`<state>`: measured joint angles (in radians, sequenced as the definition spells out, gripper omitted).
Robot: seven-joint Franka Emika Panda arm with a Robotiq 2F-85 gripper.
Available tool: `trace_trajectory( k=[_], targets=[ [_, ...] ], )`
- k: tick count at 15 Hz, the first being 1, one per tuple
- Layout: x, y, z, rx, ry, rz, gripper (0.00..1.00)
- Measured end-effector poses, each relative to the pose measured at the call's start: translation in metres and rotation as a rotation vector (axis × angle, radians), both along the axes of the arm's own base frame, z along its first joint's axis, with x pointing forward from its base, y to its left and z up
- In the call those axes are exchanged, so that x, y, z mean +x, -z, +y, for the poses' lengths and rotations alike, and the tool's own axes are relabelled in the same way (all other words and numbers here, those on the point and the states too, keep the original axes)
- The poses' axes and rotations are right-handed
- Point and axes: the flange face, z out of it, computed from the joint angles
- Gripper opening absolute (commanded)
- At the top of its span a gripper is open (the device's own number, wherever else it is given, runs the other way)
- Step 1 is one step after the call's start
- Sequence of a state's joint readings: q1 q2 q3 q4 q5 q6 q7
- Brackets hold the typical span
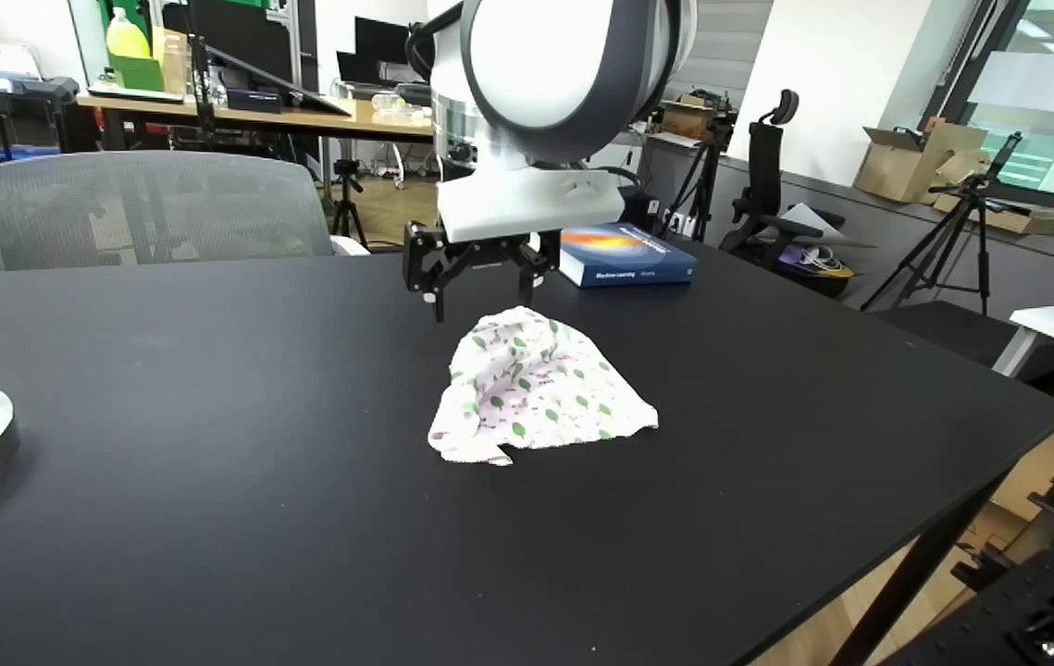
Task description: Fold the cloth once
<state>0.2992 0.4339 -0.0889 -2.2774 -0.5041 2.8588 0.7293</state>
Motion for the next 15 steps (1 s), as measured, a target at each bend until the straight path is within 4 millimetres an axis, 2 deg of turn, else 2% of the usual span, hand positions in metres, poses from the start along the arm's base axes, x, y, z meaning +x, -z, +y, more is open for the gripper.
trace_trajectory(
  k=[1,5,7,11,15],
  targets=[
    [0.002,0.005,0.000,0.002,0.006,0.003,0.73],
    [0.011,0.022,-0.005,0.020,0.070,0.023,0.43],
    [0.015,0.030,-0.009,0.032,0.104,0.032,0.31],
    [0.025,0.038,-0.015,0.052,0.145,0.039,0.03],
    [0.034,0.031,-0.008,0.083,0.165,0.005,0.00]
  ],
)
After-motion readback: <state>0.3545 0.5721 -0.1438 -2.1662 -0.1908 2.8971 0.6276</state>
